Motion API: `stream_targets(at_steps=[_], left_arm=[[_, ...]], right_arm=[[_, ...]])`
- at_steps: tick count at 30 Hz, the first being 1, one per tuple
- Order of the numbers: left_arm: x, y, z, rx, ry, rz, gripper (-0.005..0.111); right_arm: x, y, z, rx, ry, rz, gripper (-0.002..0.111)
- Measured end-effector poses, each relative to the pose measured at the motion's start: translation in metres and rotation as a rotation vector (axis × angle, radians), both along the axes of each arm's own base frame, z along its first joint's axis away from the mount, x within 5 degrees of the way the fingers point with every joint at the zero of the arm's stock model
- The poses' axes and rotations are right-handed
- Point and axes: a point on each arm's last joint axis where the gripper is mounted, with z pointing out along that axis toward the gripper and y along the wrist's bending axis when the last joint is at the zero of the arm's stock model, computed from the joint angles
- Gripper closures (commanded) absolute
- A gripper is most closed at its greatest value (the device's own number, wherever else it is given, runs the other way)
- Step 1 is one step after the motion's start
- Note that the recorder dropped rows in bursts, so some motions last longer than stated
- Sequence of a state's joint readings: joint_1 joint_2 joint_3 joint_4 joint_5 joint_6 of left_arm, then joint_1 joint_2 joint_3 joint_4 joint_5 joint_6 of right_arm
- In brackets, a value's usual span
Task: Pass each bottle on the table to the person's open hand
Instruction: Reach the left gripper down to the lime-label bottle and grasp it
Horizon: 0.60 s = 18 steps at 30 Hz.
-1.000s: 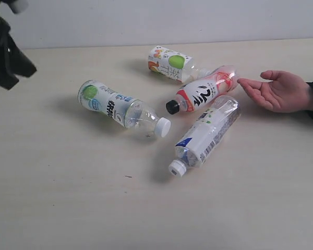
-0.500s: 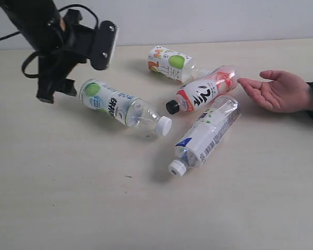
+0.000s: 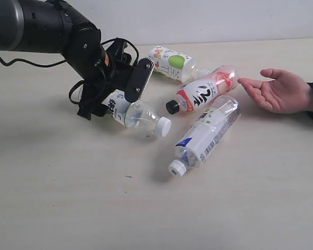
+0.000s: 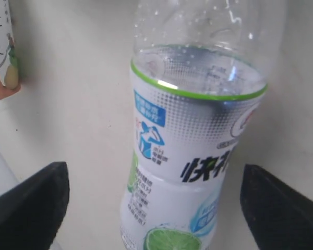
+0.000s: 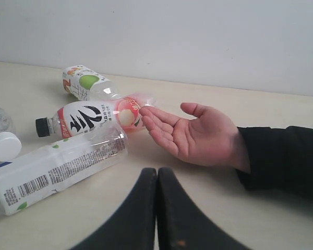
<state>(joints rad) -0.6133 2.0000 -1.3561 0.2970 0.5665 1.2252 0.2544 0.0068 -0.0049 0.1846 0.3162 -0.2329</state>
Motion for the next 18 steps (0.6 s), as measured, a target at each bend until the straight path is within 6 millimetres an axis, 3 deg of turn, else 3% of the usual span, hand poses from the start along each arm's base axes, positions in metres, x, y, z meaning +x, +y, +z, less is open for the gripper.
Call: stream_targets(at_steps=[18], left_arm=[[0.004,-0.005,-0.030,0.005,0.033,-0.014,0.022]], right_arm=[[0.000,0.000,0.000,0.000,0.000,0.000,0.108]])
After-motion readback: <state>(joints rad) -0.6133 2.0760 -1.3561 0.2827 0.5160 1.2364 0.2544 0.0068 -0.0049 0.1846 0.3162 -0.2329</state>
